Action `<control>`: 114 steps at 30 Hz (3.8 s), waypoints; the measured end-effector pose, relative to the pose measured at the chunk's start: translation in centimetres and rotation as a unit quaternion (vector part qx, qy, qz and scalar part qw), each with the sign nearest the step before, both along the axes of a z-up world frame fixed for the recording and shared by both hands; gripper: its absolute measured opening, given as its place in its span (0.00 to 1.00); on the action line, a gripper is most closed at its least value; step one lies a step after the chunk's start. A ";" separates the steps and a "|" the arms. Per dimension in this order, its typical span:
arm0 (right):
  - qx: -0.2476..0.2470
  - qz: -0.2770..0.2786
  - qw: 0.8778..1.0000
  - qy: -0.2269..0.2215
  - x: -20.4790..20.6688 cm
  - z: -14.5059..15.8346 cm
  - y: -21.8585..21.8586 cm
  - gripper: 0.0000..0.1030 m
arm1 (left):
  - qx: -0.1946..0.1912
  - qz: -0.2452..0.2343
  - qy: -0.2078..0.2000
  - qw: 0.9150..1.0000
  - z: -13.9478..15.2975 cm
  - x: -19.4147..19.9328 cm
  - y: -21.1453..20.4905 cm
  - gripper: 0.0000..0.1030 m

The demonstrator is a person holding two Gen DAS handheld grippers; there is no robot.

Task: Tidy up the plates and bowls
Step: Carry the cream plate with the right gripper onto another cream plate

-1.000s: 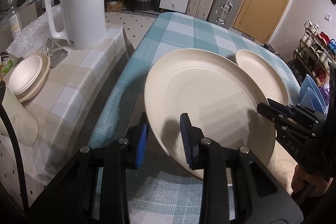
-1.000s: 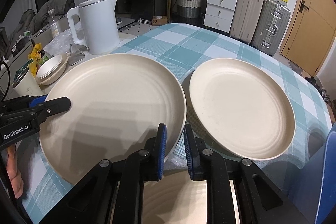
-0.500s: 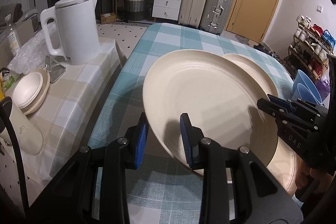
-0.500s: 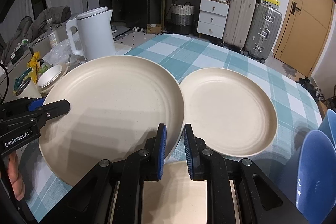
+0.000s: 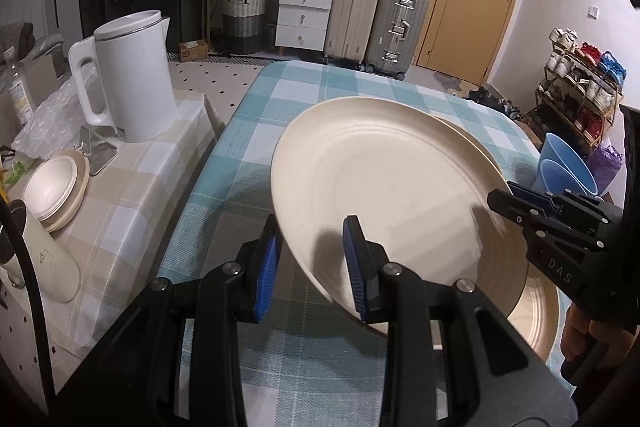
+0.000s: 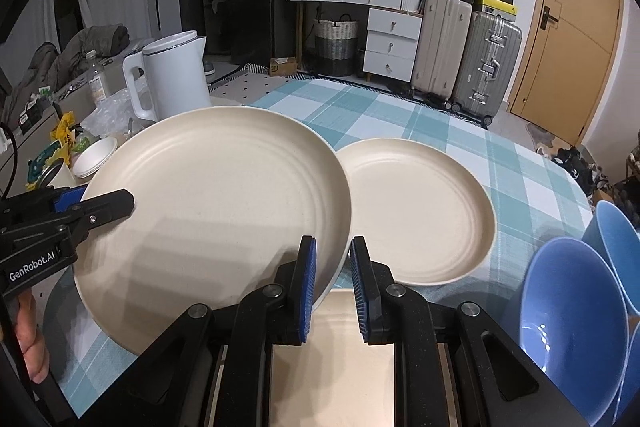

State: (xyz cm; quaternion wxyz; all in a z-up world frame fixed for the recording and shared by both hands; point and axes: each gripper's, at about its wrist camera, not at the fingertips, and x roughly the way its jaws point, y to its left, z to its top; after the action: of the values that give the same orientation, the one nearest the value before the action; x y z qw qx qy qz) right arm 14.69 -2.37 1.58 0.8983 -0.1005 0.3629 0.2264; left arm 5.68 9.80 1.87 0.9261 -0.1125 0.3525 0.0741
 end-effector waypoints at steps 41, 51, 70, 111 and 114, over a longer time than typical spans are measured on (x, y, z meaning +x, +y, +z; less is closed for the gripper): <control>0.029 -0.077 0.996 -0.017 -5.8 2.5 -8.3 0.17 | 0.042 -0.103 0.003 0.994 2.4 -1.1 -7.9 0.26; 0.033 -0.089 0.995 -0.014 -7.4 2.2 -9.9 0.17 | 0.047 -0.131 0.010 0.990 2.2 -1.5 -9.0 0.27; 0.031 -0.109 0.994 -0.001 -9.5 1.3 -10.6 0.17 | 0.077 -0.175 0.041 0.981 0.8 -1.1 -10.4 0.27; -0.001 -0.122 0.992 0.038 -11.1 -2.1 -11.3 0.17 | 0.131 -0.222 0.107 0.960 -3.4 0.1 -12.8 0.29; -0.001 -0.122 0.992 0.040 -11.2 -2.3 -11.2 0.17 | 0.134 -0.225 0.109 0.959 -3.6 0.1 -12.9 0.29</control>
State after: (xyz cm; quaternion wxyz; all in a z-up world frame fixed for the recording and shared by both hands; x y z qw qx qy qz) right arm 3.50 -13.58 -0.76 0.9038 -0.0474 0.4087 0.1182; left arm 5.82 -3.14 -1.77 0.8812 0.1037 0.4547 -0.0773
